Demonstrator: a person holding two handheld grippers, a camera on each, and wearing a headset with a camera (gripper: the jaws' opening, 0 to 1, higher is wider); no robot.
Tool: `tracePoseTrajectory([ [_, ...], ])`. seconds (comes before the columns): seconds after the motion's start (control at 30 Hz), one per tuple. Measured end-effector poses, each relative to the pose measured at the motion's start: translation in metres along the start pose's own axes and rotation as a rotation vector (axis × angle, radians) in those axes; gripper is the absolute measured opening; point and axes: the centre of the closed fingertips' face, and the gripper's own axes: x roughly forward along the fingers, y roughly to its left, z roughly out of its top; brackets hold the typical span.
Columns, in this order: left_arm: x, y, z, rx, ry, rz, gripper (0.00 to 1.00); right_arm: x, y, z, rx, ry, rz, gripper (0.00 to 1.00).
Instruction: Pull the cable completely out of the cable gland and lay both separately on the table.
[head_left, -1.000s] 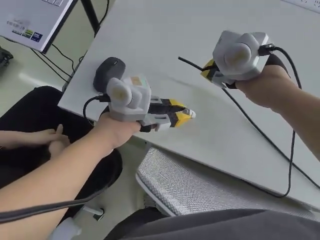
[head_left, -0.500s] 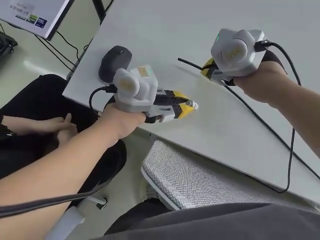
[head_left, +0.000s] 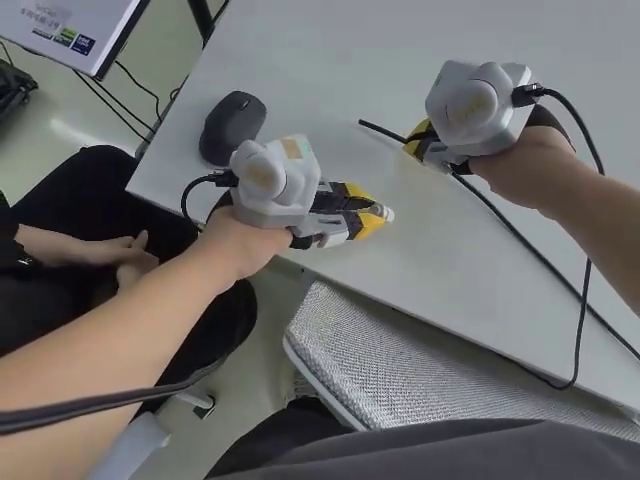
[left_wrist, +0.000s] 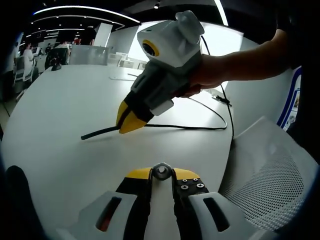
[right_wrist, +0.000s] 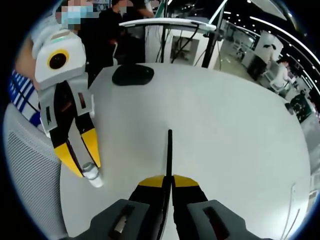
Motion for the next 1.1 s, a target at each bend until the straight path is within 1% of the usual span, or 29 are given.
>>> tracePoseTrajectory([
  [0.07,0.001,0.000,-0.001,0.007,0.004,-0.002,0.16,0.001,0.001,-0.001,-0.002,0.003,0.003,0.00],
  [0.23,0.001,-0.003,-0.007,0.045,0.043,-0.003,0.16,0.004,0.000,-0.002,0.007,0.003,0.004,0.00],
  [0.33,0.001,-0.004,-0.007,0.047,0.044,-0.002,0.16,0.004,-0.001,-0.002,0.009,0.004,-0.002,0.00],
  [0.4,0.000,-0.004,-0.008,0.058,0.059,0.007,0.16,0.003,0.001,-0.002,0.014,0.003,0.003,0.00],
  [0.5,0.000,-0.005,-0.007,0.062,0.058,0.006,0.16,0.003,0.002,-0.002,0.011,0.005,0.007,0.00],
  [0.63,0.001,-0.004,-0.007,0.073,0.068,0.013,0.16,0.004,0.004,-0.001,0.007,0.008,0.014,0.01],
  [0.7,0.001,-0.004,-0.010,0.085,0.086,0.020,0.16,0.003,0.005,-0.001,0.006,0.008,0.017,0.01],
  [0.77,0.002,-0.005,-0.011,0.097,0.093,0.021,0.16,0.003,0.005,0.000,0.003,0.008,0.015,0.02],
  [0.93,0.002,-0.004,-0.011,0.103,0.100,0.031,0.18,-0.003,0.002,0.001,0.018,-0.003,0.002,0.05],
  [1.0,0.002,-0.002,-0.011,0.107,0.101,0.041,0.18,-0.007,0.001,0.002,0.014,-0.010,-0.007,0.07],
  [1.1,0.002,-0.001,-0.009,0.108,0.099,0.053,0.20,-0.016,0.001,0.008,0.005,-0.034,-0.018,0.09],
])
